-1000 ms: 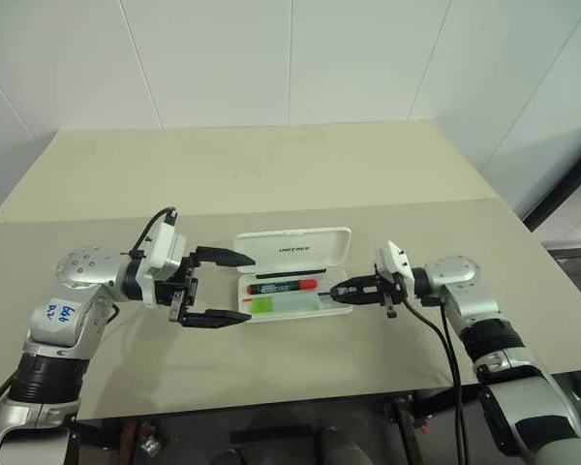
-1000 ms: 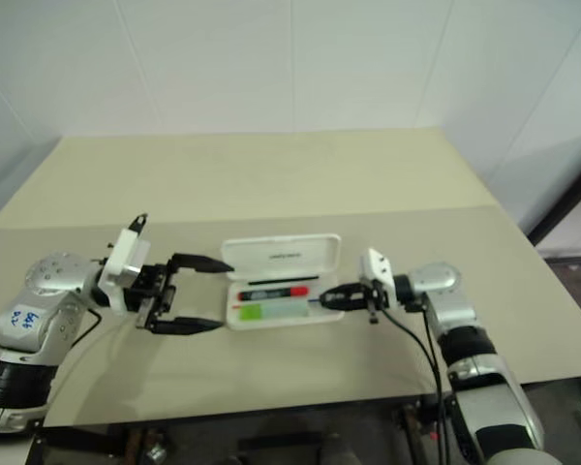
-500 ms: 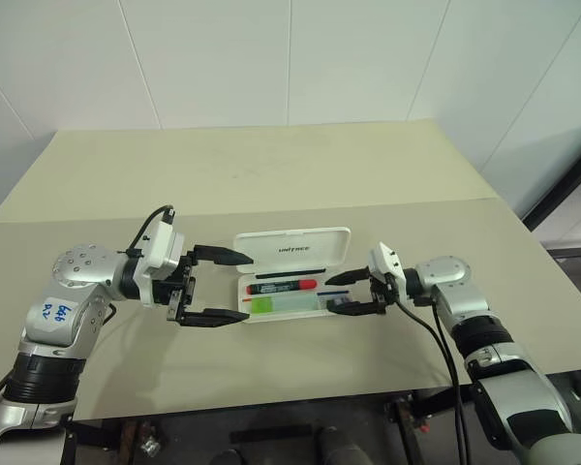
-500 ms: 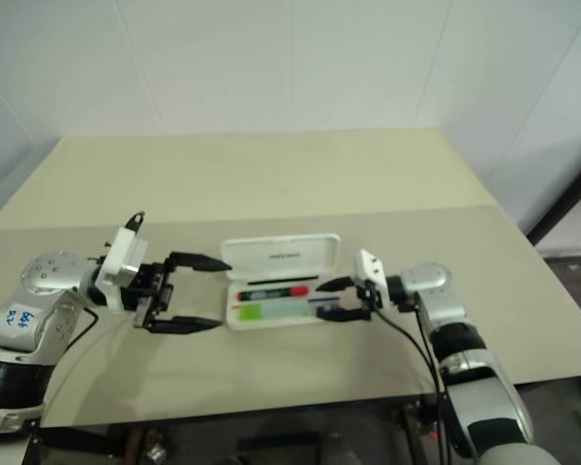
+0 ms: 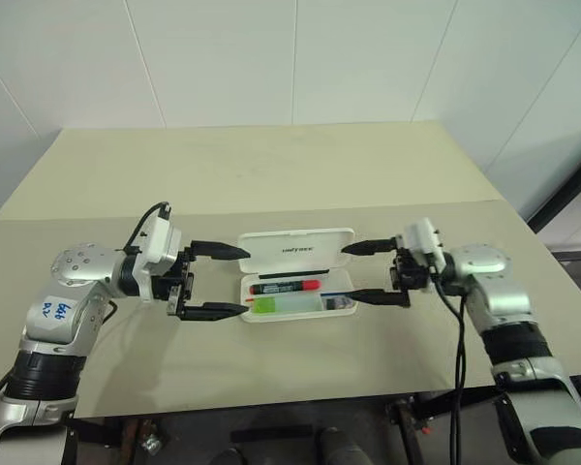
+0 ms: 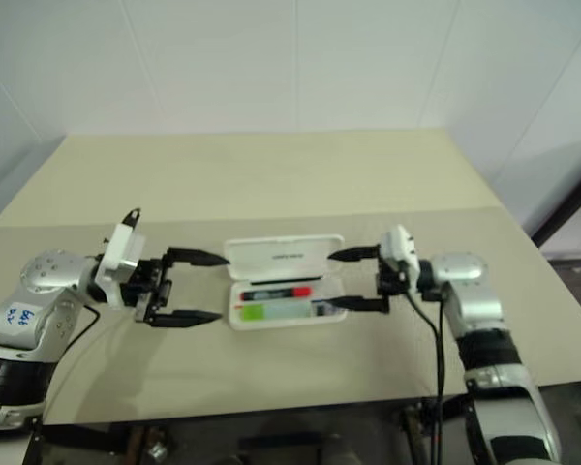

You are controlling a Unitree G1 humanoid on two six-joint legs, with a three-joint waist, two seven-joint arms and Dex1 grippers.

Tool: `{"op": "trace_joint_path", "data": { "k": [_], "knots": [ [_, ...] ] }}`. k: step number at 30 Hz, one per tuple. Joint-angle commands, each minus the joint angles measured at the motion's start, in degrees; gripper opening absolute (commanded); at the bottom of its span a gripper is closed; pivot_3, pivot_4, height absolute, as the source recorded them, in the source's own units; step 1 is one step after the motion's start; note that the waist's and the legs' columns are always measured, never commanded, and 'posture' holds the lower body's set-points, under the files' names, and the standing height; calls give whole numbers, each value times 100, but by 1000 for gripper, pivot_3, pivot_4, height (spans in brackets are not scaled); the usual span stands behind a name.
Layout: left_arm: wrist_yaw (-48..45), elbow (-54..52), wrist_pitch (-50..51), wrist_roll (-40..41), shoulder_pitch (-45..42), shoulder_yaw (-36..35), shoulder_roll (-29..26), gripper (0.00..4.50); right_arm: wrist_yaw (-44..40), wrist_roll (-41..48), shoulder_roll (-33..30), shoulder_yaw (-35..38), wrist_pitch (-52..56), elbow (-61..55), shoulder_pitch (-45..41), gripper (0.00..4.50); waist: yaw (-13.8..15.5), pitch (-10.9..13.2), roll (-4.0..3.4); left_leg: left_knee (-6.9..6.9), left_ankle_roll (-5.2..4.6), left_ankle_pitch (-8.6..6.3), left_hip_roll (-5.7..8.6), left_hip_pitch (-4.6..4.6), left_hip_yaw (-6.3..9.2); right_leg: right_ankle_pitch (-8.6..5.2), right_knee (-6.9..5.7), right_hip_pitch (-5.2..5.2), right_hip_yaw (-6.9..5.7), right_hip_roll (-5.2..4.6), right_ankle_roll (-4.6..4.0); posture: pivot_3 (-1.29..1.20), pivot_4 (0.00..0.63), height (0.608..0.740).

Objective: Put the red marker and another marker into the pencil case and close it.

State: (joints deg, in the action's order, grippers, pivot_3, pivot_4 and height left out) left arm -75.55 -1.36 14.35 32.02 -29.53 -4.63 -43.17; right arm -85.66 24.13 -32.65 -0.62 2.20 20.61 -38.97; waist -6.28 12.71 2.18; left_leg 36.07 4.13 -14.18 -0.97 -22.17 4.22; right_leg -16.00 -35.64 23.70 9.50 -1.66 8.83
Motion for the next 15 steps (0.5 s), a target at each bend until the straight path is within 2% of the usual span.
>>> {"op": "trace_joint_path", "data": {
  "k": [1, 11, 14, 15],
  "knots": [
    [27, 244, -90, 29, -117, -316, -108, 4500, 181, 437, -278, 452, 459, -683, 355, 4469, 2, 0, 0, 0, 0, 0, 0, 0, 0, -1, 0, 0, 0, 0, -1, 0, 150, 740],
    [-179, 797, -70, 19, -286, -437, -286, 4500, 574, 869, -789, 871, 1172, -1869, 876, 4469, -5, 1, -1, 1, 0, 0, 0, 0, -4, -6, 5, 1, 1, 1, -5, 0, 150, 740],
    [-385, 830, -30, 110, -302, -416, -252, 3908, 688, 812, -820, 955, 1054, -1865, 873, 4500, 1, 1, -1, 0, 0, 0, 0, -2, -4, -6, 7, 1, 1, 1, -4, 0, 150, 740],
    [-407, 851, -28, 108, -313, -413, -235, 3567, 701, 779, -829, 961, 1002, -1856, 871, 4500, 5, 1, -1, 0, 0, 0, 0, -2, -4, -6, 8, 1, 1, 1, -4, 0, 150, 740]
  ]
}}
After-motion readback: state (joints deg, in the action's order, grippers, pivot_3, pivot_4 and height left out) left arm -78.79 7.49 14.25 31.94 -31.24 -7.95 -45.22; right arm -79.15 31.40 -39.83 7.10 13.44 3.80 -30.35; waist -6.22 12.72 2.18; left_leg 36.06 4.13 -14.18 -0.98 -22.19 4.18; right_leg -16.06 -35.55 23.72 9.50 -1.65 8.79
